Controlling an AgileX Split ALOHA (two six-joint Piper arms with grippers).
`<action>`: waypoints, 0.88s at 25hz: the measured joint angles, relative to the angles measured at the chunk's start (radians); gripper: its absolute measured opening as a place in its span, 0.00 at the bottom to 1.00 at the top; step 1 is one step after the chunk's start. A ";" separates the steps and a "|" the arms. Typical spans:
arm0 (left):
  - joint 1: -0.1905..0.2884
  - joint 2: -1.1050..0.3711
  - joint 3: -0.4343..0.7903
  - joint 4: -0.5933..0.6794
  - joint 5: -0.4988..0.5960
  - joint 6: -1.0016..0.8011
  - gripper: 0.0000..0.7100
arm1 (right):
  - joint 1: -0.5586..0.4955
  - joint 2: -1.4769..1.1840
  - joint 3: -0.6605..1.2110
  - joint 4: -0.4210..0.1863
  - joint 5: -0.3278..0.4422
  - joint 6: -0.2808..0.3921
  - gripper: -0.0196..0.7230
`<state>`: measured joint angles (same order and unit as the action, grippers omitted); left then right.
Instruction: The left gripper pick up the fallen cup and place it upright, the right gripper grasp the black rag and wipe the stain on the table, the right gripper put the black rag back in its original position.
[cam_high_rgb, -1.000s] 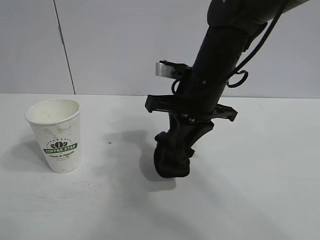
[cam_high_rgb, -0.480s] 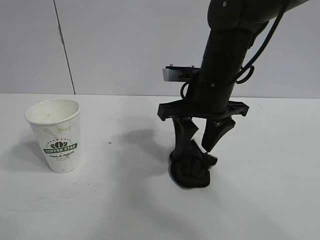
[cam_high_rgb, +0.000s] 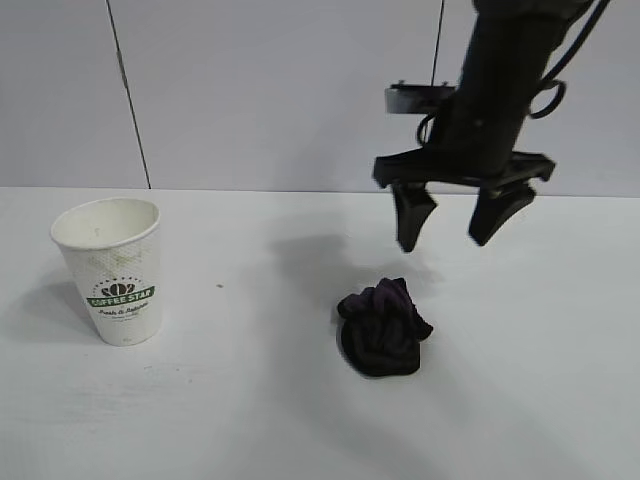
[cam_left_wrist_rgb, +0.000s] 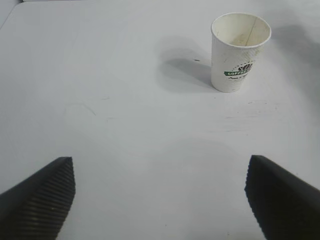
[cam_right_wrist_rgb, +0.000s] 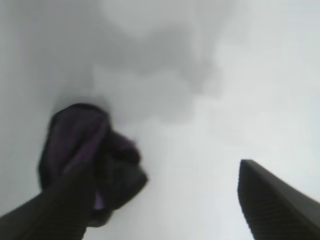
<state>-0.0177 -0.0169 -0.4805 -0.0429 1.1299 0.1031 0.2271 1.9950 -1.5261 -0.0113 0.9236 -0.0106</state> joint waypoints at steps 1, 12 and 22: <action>0.000 0.000 0.000 0.000 0.000 0.000 0.93 | -0.038 -0.016 0.000 -0.025 0.000 0.005 0.76; 0.000 0.000 0.000 0.000 0.000 0.000 0.93 | -0.418 -0.312 0.000 -0.115 0.047 0.011 0.76; 0.000 0.000 0.000 0.000 0.000 0.000 0.93 | -0.397 -0.934 0.000 0.023 0.072 -0.081 0.76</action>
<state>-0.0177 -0.0169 -0.4805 -0.0429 1.1299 0.1031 -0.1695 1.0606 -1.5261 0.0119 0.9960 -0.0920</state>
